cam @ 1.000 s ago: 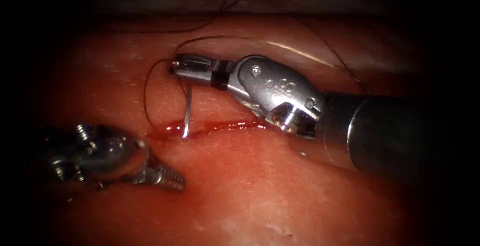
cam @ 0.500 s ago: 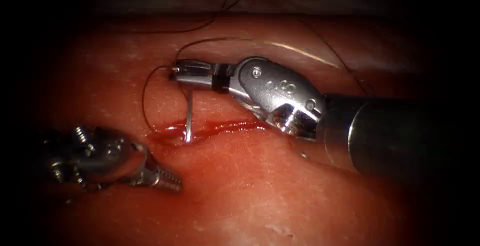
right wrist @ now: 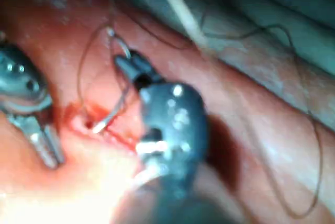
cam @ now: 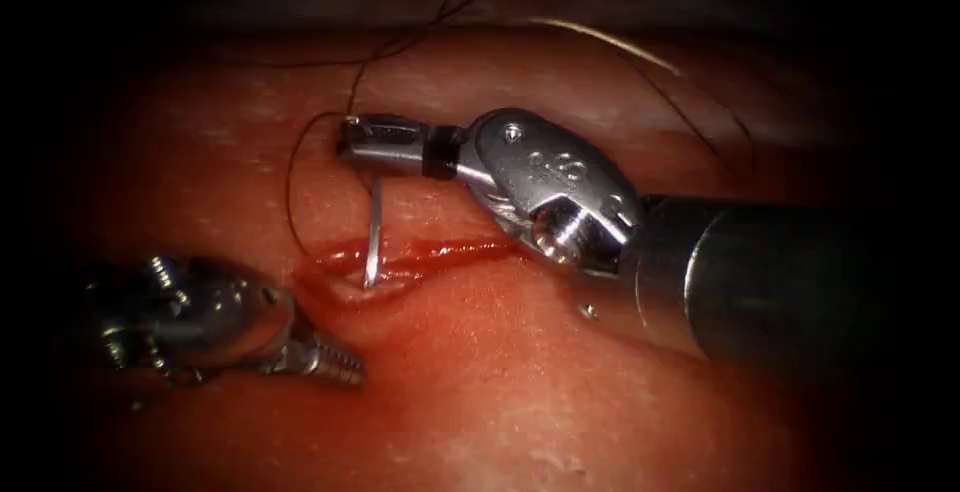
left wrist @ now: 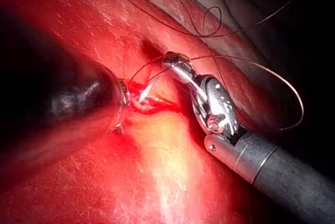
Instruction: Wound Closure
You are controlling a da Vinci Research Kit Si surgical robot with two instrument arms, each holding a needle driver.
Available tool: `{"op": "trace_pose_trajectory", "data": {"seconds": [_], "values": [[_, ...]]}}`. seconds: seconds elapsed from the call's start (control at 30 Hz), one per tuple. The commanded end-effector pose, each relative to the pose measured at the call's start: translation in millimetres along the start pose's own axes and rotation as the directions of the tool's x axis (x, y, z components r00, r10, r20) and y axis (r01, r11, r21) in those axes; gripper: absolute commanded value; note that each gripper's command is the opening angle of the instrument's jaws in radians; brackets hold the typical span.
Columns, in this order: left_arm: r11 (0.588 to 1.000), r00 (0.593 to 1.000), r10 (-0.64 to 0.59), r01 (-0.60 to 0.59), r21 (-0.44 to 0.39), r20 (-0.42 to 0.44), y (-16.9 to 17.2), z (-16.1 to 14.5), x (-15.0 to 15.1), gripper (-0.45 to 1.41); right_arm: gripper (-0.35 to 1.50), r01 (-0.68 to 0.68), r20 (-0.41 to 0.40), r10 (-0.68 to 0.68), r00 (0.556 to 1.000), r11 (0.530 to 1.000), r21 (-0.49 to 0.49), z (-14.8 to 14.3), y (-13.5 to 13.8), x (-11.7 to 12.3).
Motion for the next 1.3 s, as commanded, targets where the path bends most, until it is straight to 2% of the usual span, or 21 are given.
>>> {"op": "trace_pose_trajectory", "data": {"seconds": [0.03, 0.3, 0.6, 0.8, 1.0, 1.3], "values": [[1.000, 1.000, 0.002, -0.002, -0.001, 0.000, -0.3, 0.7, 0.1, -0.15, -0.35, 0.002, 0.006, -0.003, 1.000, 1.000, 0.009, 0.8, 0.1, -0.3], [1.000, 1.000, 0.007, -0.007, -0.005, 0.003, -0.7, 0.1, -0.3, -0.09, -0.35, -0.087, 0.032, 0.085, 0.996, 0.995, 0.050, 0.8, -0.4, -0.6], [1.000, 1.000, 0.009, -0.009, -0.002, 0.003, -1.0, 0.4, -0.5, -0.08, -0.35, -0.265, 0.048, 0.262, 0.964, 0.962, 0.065, 0.8, -0.7, -1.0], [1.000, 1.000, 0.009, -0.009, -0.001, 0.003, -1.0, 0.4, -0.5, -0.10, -0.35, -0.319, 0.074, 0.312, 0.947, 0.943, 0.093, 1.1, -1.1, -1.5], [1.000, 1.000, 0.008, -0.008, -0.001, 0.002, -1.0, 0.5, -0.4, -0.10, -0.35, -0.396, 0.088, 0.388, 0.917, 0.913, 0.096, 1.5, -1.9, -1.9], [1.000, 1.000, 0.009, -0.009, -0.001, 0.003, -1.0, 0.4, -0.5, -0.11, -0.35, -0.549, 0.128, 0.537, 0.834, 0.832, 0.087, 1.4, -3.0, -2.2]]}}
